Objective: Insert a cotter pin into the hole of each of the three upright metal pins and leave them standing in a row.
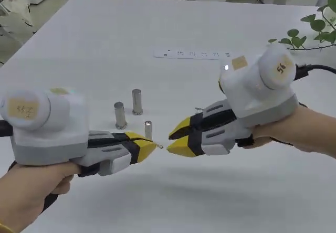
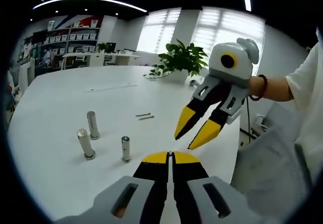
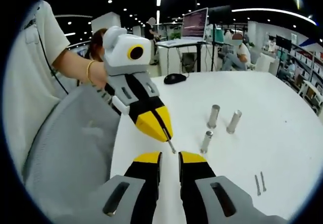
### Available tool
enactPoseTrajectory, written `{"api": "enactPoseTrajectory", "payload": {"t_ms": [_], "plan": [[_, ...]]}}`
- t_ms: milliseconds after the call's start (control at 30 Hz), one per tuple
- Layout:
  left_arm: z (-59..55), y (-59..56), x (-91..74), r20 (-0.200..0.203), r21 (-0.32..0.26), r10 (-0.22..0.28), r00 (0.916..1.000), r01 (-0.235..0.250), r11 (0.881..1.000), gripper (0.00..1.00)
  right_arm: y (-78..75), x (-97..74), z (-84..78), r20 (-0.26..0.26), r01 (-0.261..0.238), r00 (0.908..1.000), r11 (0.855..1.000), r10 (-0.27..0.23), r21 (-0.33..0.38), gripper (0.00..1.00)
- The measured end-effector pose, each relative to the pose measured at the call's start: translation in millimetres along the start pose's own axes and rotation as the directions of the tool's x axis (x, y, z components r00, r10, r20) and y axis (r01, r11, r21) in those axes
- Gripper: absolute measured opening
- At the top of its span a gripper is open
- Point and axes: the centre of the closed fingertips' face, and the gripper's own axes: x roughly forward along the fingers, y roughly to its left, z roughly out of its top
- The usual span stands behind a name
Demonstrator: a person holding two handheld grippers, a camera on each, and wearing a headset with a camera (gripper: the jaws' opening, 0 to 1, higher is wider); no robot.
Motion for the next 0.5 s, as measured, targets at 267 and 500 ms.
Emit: {"api": "enactPoseTrajectory", "payload": {"t_ms": [267, 500], "plan": [[-1.5, -14.9, -1.8, -0.013, 0.079, -0.079, 0.9968, 0.08, 0.994, 0.0, 15.2, -1.1, -4.0, 0.031, -0.086, 0.9958, 0.996, 0.086, 0.012, 0.16], [2.0, -31.1, -3.4, -0.002, 0.137, -0.159, 0.9873, 0.157, 0.978, 0.0, 26.3, -1.8, -8.7, 0.036, -0.149, 0.9882, 0.989, 0.149, 0.006, 0.16]]}}
